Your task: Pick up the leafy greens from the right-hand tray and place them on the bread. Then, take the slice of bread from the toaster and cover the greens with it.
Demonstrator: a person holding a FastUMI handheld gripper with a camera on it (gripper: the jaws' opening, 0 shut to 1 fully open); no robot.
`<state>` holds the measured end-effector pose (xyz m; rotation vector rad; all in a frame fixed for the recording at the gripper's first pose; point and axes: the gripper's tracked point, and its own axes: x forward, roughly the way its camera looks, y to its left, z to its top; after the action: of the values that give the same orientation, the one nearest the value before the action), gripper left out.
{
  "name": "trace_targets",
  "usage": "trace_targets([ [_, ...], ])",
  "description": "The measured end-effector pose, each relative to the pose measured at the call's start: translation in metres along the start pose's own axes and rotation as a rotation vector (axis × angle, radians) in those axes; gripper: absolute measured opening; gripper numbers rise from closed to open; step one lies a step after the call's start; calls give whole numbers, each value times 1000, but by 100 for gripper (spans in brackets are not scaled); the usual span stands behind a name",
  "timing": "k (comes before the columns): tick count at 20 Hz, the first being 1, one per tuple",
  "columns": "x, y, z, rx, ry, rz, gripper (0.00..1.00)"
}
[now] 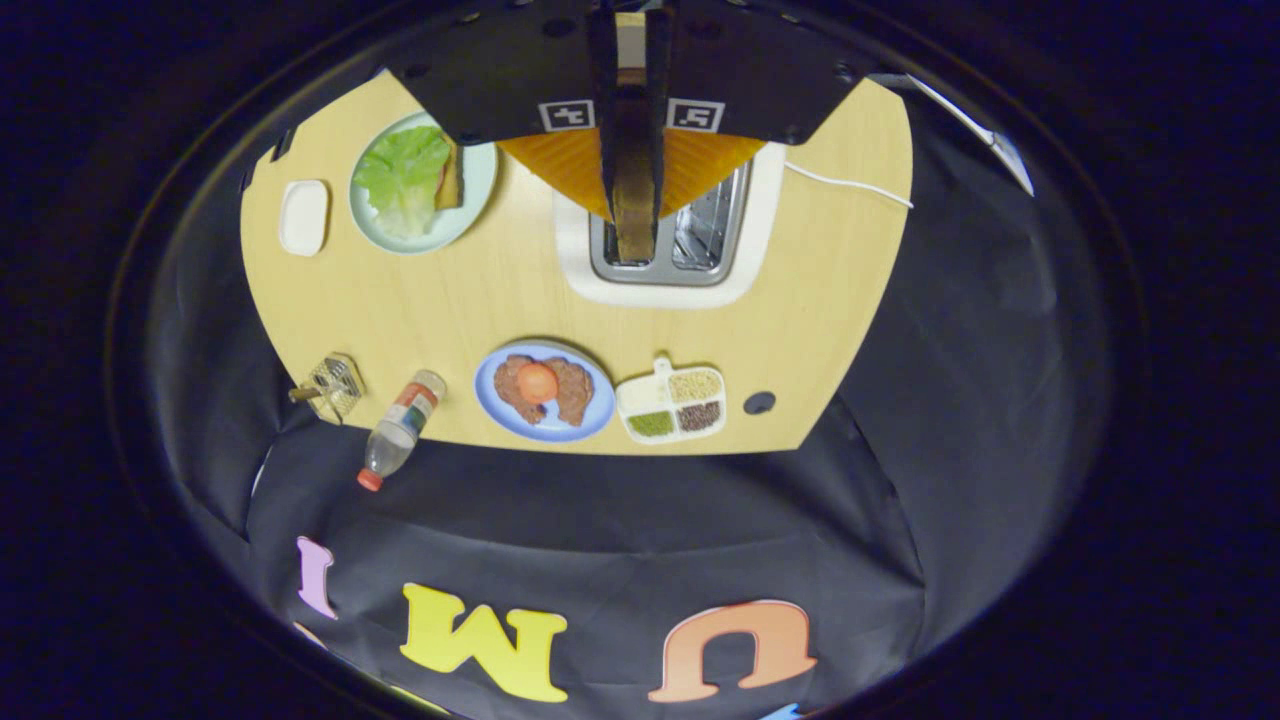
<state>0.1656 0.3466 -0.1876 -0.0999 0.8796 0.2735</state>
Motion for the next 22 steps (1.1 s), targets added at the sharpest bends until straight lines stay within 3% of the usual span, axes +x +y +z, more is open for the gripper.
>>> trace_targets([
  [3,-14,0,6,10,-43,42,11],
  [4,-12,5,6,5,-51,80,3],
  [12,-70,-26,17,43,-82,258,3],
  [16,-89,-58,16,158,-43,362,3],
  [22,-72,-136,10,362,40,457,3],
])
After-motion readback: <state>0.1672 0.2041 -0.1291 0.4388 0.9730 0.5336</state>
